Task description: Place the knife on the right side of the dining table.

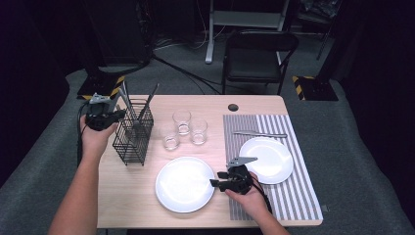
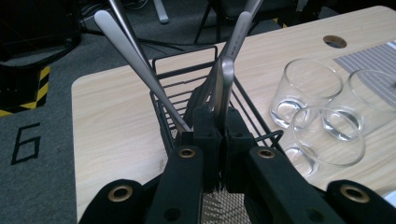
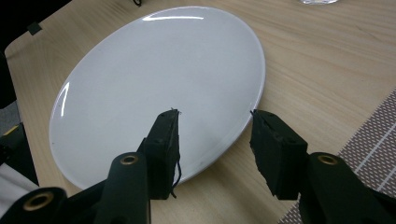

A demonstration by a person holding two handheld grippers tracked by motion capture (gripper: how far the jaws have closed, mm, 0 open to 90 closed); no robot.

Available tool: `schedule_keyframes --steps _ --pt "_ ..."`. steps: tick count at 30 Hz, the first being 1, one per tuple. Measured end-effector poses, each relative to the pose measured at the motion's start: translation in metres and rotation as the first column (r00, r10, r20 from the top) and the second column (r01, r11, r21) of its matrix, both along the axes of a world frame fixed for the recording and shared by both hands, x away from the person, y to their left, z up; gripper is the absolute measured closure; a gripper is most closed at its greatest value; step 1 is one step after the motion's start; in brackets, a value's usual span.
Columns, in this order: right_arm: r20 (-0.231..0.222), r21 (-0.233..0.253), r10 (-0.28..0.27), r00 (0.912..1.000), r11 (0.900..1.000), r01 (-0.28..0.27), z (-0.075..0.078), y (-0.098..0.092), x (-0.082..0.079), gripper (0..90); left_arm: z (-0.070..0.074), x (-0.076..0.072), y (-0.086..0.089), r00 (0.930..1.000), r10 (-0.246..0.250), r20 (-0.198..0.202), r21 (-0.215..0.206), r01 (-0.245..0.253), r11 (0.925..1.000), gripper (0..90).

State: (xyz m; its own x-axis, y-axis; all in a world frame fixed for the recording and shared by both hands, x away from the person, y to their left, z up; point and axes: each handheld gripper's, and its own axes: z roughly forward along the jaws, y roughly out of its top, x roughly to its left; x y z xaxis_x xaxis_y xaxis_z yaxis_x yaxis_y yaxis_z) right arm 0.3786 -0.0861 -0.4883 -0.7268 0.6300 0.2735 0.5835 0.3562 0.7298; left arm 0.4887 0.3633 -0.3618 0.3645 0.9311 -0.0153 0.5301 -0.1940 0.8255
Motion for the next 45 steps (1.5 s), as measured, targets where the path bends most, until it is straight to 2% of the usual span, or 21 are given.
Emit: schedule_keyframes --steps 5,12,20,29,37,45 --pt "-0.002 -0.002 0.000 1.0000 1.000 0.000 0.000 0.001 0.000 51.9 0.010 -0.005 -0.003 0.9998 -0.010 0.016 -0.003 0.010 0.9999 86.7" --pt "-0.001 -0.001 -0.001 1.0000 1.000 0.001 0.000 0.001 0.000 51.9 0.023 -0.010 -0.007 0.9991 -0.030 0.032 0.023 0.029 0.9993 86.8" --pt "0.001 0.002 0.001 1.0000 1.000 -0.001 0.000 0.001 -0.001 51.9 0.036 -0.016 -0.010 0.9983 -0.048 0.032 0.018 0.048 0.9987 86.7" --pt "0.000 0.002 -0.002 1.0000 1.000 0.002 0.000 0.001 -0.001 51.9 0.049 -0.023 -0.011 0.9971 -0.069 0.032 0.033 0.068 0.9972 86.7" --pt "-0.001 0.001 -0.005 1.0000 1.000 0.005 0.000 0.001 0.000 51.9 0.058 -0.027 -0.009 0.9971 -0.061 0.044 0.025 0.060 0.9979 86.7" --pt "-0.005 0.003 -0.007 1.0000 1.000 0.007 0.001 0.001 -0.001 51.9 0.065 -0.031 -0.007 0.9975 -0.062 0.033 0.015 0.062 0.9980 86.8"
